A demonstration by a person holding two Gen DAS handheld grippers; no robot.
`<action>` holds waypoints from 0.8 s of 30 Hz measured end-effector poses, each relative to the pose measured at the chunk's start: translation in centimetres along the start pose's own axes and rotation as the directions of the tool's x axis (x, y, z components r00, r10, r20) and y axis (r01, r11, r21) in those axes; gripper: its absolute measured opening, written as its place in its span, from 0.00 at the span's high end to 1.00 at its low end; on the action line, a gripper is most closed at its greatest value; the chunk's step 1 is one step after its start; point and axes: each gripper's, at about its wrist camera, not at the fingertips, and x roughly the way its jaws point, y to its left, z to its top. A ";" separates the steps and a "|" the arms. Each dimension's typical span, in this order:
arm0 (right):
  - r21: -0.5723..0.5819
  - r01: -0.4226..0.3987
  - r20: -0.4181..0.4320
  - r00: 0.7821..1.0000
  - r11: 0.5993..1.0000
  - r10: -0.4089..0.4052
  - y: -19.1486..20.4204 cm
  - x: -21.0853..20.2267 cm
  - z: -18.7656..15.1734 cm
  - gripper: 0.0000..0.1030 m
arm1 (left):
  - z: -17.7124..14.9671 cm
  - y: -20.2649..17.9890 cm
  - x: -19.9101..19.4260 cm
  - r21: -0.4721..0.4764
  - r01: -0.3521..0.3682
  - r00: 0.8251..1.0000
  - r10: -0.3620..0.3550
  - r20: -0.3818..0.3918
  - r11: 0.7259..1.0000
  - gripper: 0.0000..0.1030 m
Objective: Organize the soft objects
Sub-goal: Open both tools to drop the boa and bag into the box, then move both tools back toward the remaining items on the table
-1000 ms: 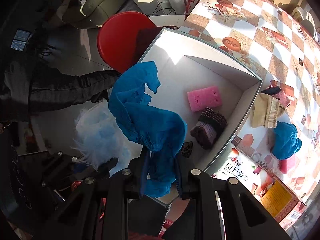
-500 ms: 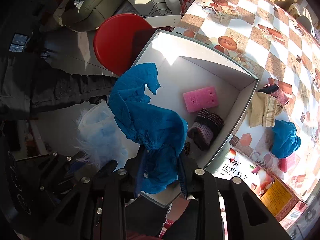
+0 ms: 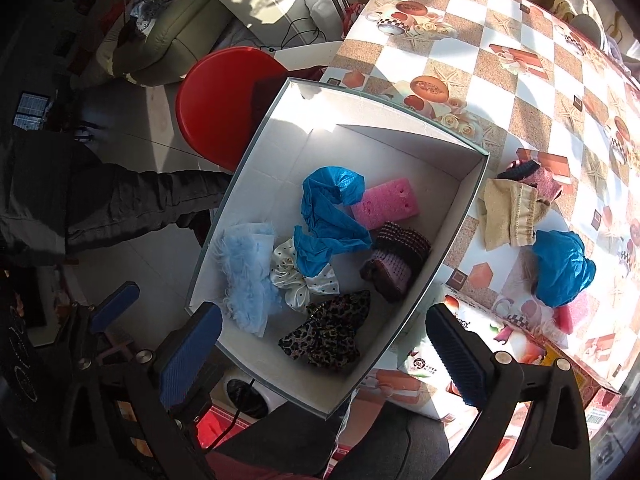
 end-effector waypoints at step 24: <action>0.594 -0.022 0.282 0.942 0.804 -0.182 -23.3 -14.8 -10.1 0.00 | 8.0 -13.5 3.0 0.313 0.178 0.982 -0.151 -0.109 0.933 0.00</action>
